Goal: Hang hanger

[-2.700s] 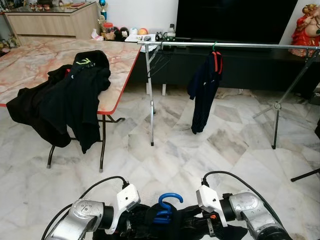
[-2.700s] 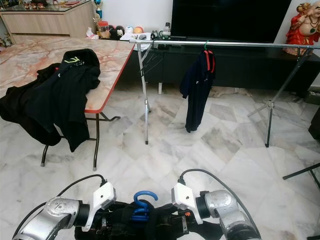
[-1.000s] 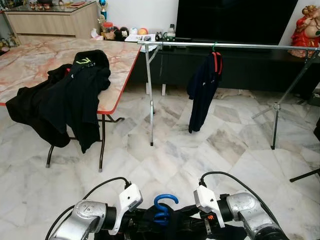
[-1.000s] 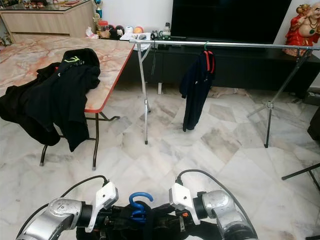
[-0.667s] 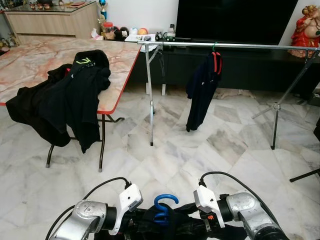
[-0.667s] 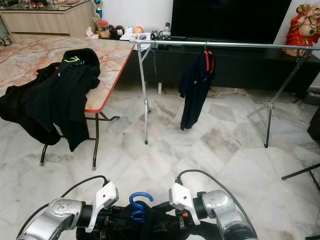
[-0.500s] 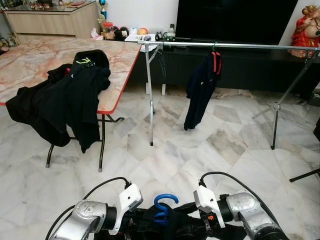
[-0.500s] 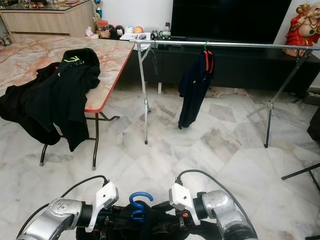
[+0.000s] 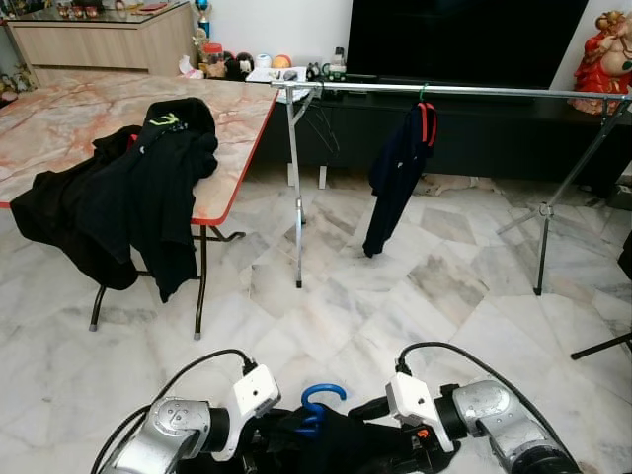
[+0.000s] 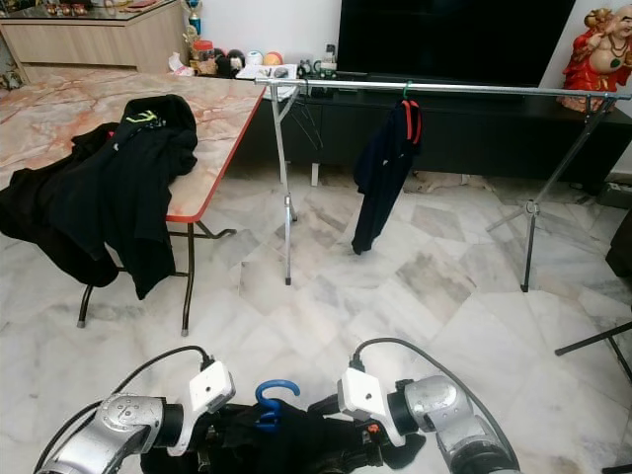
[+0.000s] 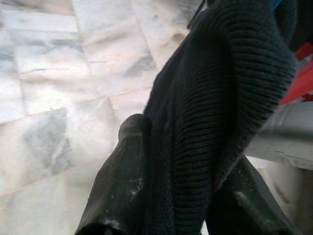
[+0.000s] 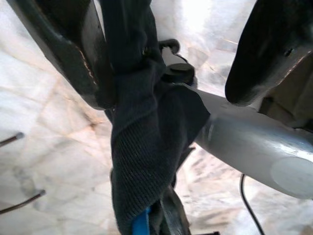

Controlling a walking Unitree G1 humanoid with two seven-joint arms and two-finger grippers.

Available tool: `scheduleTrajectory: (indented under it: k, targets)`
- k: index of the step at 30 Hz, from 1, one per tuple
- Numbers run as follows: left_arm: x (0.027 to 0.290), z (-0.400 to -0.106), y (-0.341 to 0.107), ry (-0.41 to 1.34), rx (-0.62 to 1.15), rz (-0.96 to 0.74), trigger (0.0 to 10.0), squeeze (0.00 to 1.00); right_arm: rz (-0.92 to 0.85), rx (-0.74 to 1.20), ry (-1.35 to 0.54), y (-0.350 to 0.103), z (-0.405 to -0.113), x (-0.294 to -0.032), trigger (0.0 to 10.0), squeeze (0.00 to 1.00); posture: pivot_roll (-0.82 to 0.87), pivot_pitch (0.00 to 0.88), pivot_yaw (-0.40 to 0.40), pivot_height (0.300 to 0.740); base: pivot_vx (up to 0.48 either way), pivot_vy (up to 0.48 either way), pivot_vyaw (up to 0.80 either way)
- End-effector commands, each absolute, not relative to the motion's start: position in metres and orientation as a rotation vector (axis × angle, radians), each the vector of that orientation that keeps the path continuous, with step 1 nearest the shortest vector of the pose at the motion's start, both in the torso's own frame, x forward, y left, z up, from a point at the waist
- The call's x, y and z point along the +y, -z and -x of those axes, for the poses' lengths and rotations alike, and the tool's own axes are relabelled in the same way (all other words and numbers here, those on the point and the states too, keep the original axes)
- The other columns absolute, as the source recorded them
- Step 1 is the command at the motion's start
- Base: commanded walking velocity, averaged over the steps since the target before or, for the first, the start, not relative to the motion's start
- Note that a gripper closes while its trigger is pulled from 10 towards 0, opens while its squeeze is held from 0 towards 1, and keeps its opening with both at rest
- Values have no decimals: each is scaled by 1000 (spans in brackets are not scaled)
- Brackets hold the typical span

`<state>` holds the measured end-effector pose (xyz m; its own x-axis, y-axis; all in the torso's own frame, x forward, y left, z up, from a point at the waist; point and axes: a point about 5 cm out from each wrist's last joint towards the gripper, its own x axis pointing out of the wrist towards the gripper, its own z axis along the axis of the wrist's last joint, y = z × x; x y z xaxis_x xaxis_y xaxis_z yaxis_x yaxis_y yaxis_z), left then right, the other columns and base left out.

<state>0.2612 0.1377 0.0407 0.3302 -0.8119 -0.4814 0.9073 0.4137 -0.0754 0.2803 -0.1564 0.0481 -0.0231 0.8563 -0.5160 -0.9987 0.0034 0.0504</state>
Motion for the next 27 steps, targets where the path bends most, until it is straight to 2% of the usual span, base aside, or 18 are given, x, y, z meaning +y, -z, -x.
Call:
scheduleTrajectory:
  k: [1,10,11,12,13,14,17,21,23,24,25,26,27]
  targets:
    - [139,-266,-43,1126,466,-245,0,0,424,448,-1506,-54,-286,-160,10000,1000,95,35,-17,740,0,0,0]
    - [143,-266,-39,1091,464,-246,0,0,486,433,-1409,-56,-291,-172,10000,1000,88,31,-12,740,0,0,0]
    - [145,-267,-38,1072,460,-248,0,0,498,432,-1373,-56,-292,-175,10000,941,88,31,-12,740,0,0,0]
    - [145,-267,-38,1069,459,-249,0,0,500,431,-1366,-56,-293,-176,10000,941,88,31,-12,740,0,0,0]
    - [147,-267,-37,1057,457,-249,0,0,501,424,-1350,-57,-293,-176,10000,388,85,28,-11,740,0,0,0]
    - [151,-268,-36,1028,455,-260,0,0,505,393,-1303,-59,-295,-179,10000,0,85,28,-11,740,0,0,0]
    - [156,-269,-33,994,456,-282,0,0,438,312,-1239,-67,-299,-181,10000,0,87,25,-9,740,0,0,0]
    - [162,-271,-33,910,424,-297,0,0,255,162,-1118,-82,-307,-182,10000,0,80,15,-4,740,0,0,0]
    - [162,-272,-33,895,416,-301,0,0,232,139,-1096,-84,-307,-183,10000,0,80,15,-4,740,0,0,0]
    - [166,-274,-34,831,387,-305,0,0,142,57,-967,-86,-308,-188,10000,0,70,10,-3,740,0,0,0]
    - [166,-274,-34,831,387,-305,0,0,142,57,-967,-86,-308,-188,10000,0,70,10,-3,740,0,0,0]
    - [169,-277,-35,759,355,-303,0,0,11,-16,-805,-85,-308,-194,10000,0,69,5,1,740,0,0,0]
    - [171,-279,-36,729,342,-302,0,0,-50,-35,-742,-84,-308,-196,10000,0,69,5,1,740,0,0,0]
